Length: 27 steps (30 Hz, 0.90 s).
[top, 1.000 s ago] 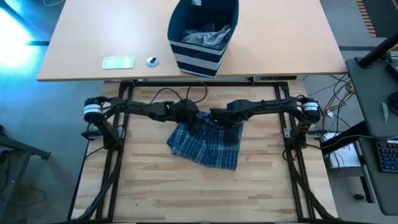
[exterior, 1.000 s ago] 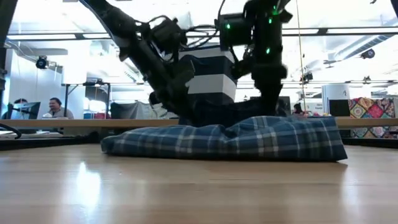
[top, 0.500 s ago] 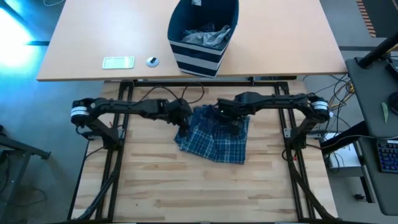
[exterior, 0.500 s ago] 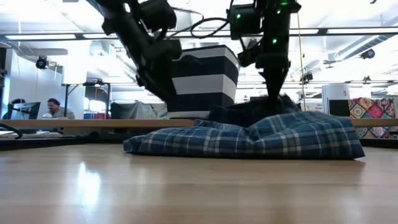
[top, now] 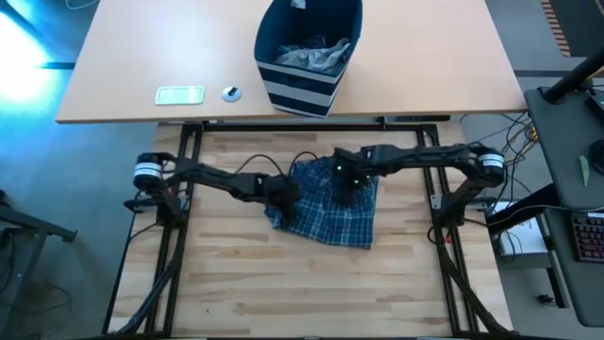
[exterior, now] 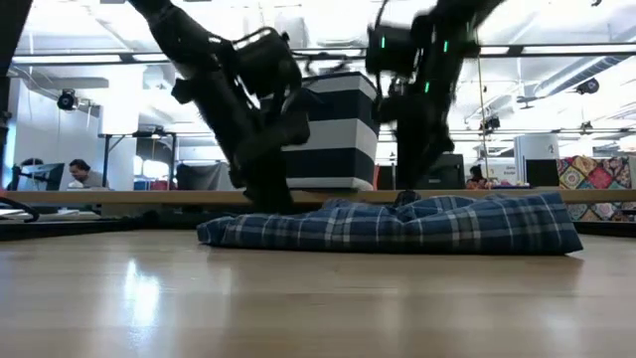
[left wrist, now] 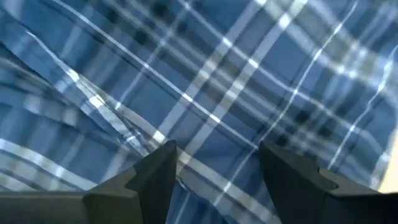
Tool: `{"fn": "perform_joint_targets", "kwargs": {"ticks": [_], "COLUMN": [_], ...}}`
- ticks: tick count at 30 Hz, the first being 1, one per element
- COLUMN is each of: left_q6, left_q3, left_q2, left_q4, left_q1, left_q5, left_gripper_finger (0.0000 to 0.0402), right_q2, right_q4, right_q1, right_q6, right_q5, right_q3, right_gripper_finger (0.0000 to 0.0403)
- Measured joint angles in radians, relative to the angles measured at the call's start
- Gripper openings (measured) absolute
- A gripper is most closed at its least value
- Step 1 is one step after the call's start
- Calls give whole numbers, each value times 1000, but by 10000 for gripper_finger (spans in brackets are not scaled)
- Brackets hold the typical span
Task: Fold Laundry from Bin
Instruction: Fold the blue patterned pants
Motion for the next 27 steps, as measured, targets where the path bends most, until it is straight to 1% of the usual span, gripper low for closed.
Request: {"fn": "perform_joint_targets", "kwargs": {"ticks": [3,5,8,9,10,13,16,20,23,27], "left_q6": [-20,-22,-33,-40,-48,-70,-114,-154,-155,-135], "left_q3": [-3,-11,-20,-22,-24,-26,-24,5,27,53], "left_q2": [15,15,15,14,14,9,-19,-121,-197,-234], "left_q4": [-35,-41,-47,-51,-53,-56,-80,-70,-65,-42], "left_q1": [-11,-27,-54,-62,-70,-88,-92,-85,-58,21], "left_q5": [7,10,11,10,8,18,43,42,12,-4], "left_gripper_finger": [207,206,206,206,206,206,206,206,206,206], "right_q2": [47,78,107,111,111,91,33,-49,-114,-212], "right_q4": [163,219,239,246,246,241,237,205,155,141], "right_q1": [-42,-67,-118,-138,-156,-184,-184,-155,-123,-76], "right_q6": [44,46,26,19,6,-22,-63,-76,-58,-5], "right_q5": [-2,71,210,238,255,244,176,92,79,96], "right_q3": [-83,-111,-124,-122,-118,-93,-61,-40,-38,-90], "right_gripper_finger": [123,83,25,18,16,12,10,9,9,9]}}
